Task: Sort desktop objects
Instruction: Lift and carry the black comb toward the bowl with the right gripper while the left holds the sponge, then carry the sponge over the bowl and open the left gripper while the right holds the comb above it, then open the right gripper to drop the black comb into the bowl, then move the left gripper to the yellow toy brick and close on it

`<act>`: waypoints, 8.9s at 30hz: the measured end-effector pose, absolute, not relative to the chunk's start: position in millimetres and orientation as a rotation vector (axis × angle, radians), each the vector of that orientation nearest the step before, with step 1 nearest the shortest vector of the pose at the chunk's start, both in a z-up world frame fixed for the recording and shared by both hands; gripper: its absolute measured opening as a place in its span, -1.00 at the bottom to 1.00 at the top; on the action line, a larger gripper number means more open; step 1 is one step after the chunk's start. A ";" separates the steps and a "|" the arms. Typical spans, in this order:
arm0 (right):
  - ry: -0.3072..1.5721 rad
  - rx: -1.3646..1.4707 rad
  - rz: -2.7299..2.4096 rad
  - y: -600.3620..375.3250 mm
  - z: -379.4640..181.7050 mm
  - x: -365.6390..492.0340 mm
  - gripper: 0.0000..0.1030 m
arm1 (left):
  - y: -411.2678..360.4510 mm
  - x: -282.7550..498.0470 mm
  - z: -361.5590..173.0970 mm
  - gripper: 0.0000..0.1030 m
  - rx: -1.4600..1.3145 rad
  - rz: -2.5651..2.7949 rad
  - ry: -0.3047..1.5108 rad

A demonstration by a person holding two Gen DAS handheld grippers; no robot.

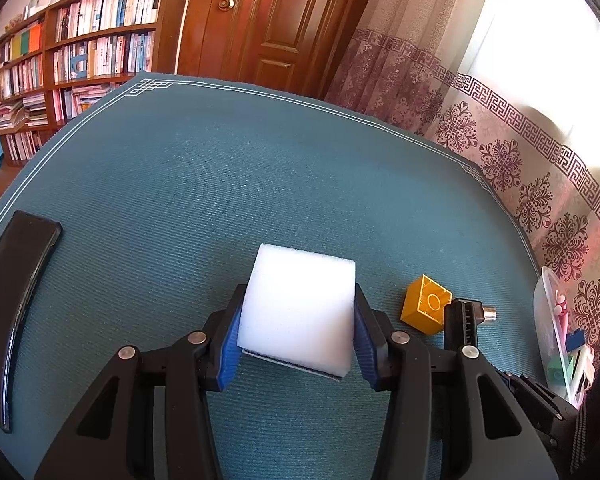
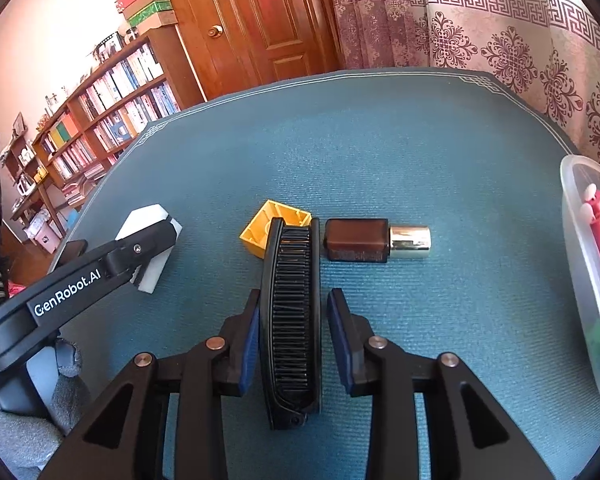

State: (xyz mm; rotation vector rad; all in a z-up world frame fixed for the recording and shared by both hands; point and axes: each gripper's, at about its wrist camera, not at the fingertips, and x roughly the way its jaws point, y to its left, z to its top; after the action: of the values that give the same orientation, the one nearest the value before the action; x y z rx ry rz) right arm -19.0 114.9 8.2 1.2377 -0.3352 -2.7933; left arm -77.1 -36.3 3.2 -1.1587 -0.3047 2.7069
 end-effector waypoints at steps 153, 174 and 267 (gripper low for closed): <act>-0.768 0.921 -3.225 348.3 57.3 122.2 0.20 | 265.1 -15.6 69.8 0.34 -0.901 2.133 0.087; -0.725 0.870 -3.218 332.0 68.1 124.9 0.39 | 204.1 -28.2 73.1 0.44 -0.948 2.273 -0.025; -0.092 1.117 -2.907 162.2 19.0 -16.7 0.44 | 32.2 -77.7 6.4 -0.25 -1.105 2.642 -0.092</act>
State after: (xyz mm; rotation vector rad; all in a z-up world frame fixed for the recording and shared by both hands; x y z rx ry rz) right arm -16.7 162.2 19.0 1.1166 -0.0922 -2.9074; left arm -77.7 32.2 6.4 -1.1045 -0.0923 2.6425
